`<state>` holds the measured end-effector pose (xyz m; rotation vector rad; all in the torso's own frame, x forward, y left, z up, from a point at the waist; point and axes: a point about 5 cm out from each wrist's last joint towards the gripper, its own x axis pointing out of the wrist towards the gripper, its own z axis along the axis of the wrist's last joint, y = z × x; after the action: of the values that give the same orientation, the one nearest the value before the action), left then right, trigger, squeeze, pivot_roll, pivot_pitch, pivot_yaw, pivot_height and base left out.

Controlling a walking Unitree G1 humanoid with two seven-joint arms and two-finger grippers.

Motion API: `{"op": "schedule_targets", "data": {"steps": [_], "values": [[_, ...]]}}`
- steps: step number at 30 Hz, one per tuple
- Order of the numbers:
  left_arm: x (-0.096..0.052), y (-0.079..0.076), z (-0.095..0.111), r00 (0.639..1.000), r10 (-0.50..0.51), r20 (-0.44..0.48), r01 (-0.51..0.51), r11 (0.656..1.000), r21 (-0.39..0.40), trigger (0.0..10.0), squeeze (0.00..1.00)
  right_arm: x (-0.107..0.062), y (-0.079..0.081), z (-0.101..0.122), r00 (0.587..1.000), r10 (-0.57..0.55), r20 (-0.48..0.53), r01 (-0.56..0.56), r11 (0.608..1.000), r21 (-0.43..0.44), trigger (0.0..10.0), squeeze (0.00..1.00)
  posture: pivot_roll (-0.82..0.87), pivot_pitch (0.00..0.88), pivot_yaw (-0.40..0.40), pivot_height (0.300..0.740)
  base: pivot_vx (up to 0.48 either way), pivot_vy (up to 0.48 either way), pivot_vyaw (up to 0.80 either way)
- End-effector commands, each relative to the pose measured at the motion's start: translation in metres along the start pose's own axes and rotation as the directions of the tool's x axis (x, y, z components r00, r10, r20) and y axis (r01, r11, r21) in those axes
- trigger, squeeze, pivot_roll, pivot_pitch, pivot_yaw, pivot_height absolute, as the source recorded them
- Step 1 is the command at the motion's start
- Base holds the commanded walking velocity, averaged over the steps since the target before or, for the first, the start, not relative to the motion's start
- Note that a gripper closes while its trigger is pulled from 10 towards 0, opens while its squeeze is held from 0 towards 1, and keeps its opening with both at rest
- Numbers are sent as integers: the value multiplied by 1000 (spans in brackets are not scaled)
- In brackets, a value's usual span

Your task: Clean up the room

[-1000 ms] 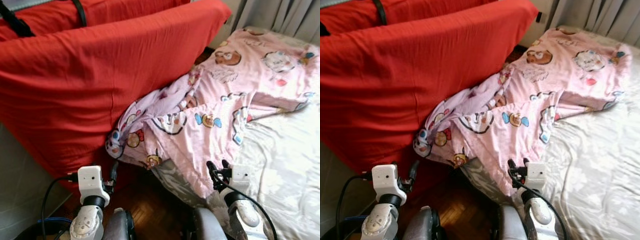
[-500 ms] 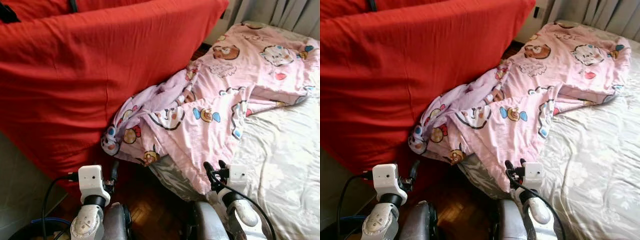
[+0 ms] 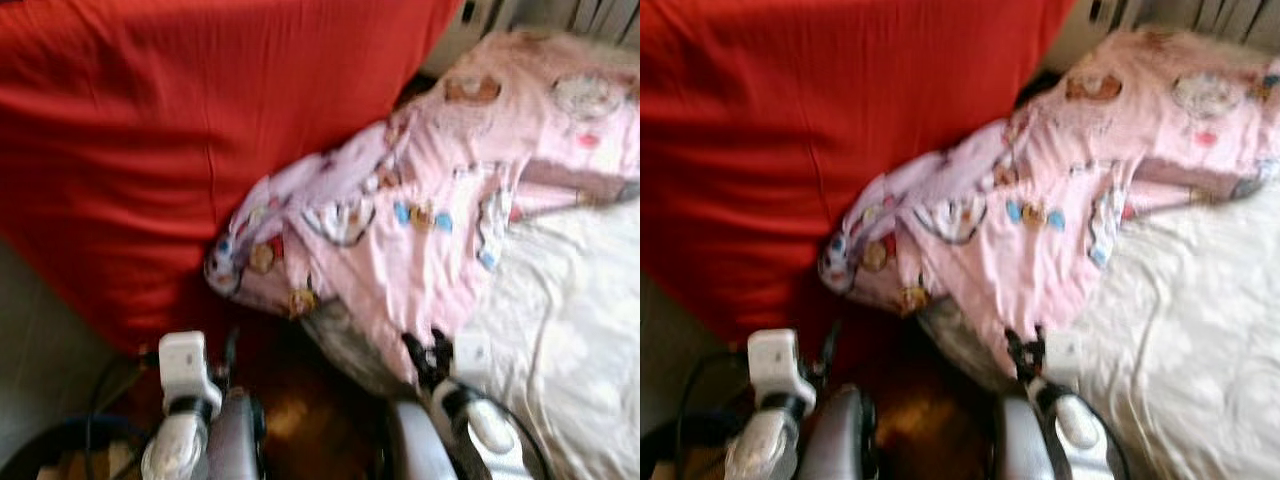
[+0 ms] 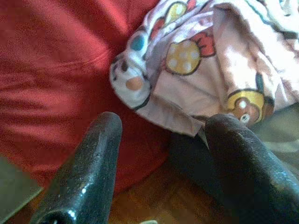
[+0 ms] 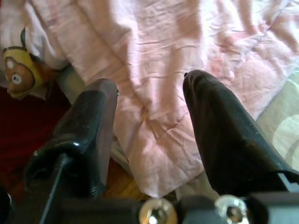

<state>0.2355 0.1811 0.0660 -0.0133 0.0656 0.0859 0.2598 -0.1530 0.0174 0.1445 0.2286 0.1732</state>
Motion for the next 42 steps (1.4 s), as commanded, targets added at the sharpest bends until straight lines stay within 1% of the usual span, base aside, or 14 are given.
{"op": "schedule_targets", "data": {"steps": [1,7,16,19,23,24,25,27,30,31,32,34,39,42], "values": [[0,2,1,1000,5,1,-5,1000,-6,10000,0,-5,-3,-8,1000,-10,-22,10,1000,6,10000,0,-67,201,-13,561,0,0,0],[0,2,1,1000,4,0,-4,1000,-6,10000,0,-5,-4,-11,999,1,-38,-1,1000,5,10000,0,-65,202,-13,561,0,0,0],[2,2,3,1000,-4,2,4,1000,-8,10000,0,-2,2,-16,996,52,-75,-53,999,-13,10000,0,-62,214,-10,561,0,0,0],[7,1,6,1000,-15,11,15,1000,-3,10000,0,7,5,-21,992,48,-117,-49,999,-8,10000,0,-64,227,-6,561,0,0,0],[13,2,12,999,-19,29,18,1000,3,10000,0,24,1,-18,985,-47,-168,52,998,25,10000,0,-23,244,6,561,0,0,0],[14,3,15,999,-17,36,17,1000,6,10000,0,31,0,-17,972,-85,-220,93,995,23,10000,0,-13,251,7,561,0,0,0],[14,4,16,999,-16,40,15,1000,8,10000,0,34,0,-16,966,-96,-241,105,994,26,10000,0,-10,253,7,561,0,0,0],[13,5,18,999,-13,45,12,1000,9,10000,0,39,0,-12,962,-109,-252,120,992,31,10000,0,9,260,6,561,0,0,0],[10,6,22,999,-8,54,7,1000,11,10000,0,46,2,-4,964,-106,-243,127,989,73,10000,20,48,278,6,561,0,0,0],[10,6,23,998,-4,56,3,1000,11,10000,0,50,2,0,966,-108,-235,132,987,88,10000,1000,52,282,6,561,0,0,0],[5,8,24,998,7,58,-8,1000,12,10000,0,56,4,9,968,-118,-220,135,989,62,10000,1000,67,307,5,561,0,0,0],[-1,11,24,998,19,51,-19,1000,12,10000,0,63,7,20,974,-118,-196,133,989,66,10000,1000,69,318,3,561,0,0,0],[-5,11,22,999,22,39,-22,1000,11,10000,0,66,9,25,979,-108,-172,125,988,93,10000,1000,73,329,2,561,0,0,0],[-7,10,21,999,25,33,-25,1000,8,10000,0,66,8,25,979,-118,-164,133,988,82,10000,1000,65,334,-3,561,0,0,0]]}}
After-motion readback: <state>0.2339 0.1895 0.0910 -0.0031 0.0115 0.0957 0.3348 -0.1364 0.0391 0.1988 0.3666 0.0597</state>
